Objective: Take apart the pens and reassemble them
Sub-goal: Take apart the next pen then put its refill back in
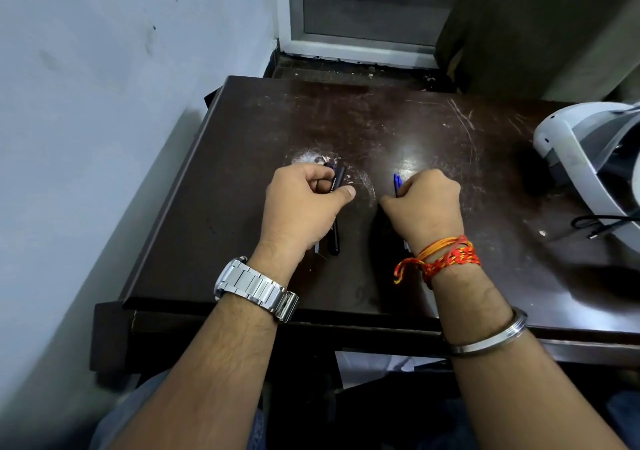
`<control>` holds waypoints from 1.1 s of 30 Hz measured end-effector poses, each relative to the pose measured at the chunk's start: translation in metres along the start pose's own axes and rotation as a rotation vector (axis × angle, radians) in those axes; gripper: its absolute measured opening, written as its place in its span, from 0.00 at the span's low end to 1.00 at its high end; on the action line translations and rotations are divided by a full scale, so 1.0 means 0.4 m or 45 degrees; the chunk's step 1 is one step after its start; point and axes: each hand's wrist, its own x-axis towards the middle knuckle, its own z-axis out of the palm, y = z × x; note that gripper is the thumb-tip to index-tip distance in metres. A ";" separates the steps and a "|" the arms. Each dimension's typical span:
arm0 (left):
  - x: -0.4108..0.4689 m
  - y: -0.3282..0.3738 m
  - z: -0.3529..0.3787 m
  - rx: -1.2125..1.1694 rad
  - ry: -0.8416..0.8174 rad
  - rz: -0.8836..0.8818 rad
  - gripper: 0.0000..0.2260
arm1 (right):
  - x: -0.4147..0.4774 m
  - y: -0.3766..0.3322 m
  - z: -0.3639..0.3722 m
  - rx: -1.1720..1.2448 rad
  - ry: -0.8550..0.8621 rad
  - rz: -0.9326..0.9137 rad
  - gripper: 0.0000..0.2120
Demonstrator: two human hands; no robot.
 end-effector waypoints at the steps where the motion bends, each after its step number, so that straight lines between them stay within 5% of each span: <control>1: 0.001 -0.001 0.002 -0.004 0.011 -0.002 0.14 | 0.000 0.000 0.000 -0.003 0.001 0.002 0.11; 33: -0.002 -0.006 0.014 0.054 0.002 0.003 0.09 | -0.012 -0.015 -0.012 0.020 -0.124 -0.014 0.05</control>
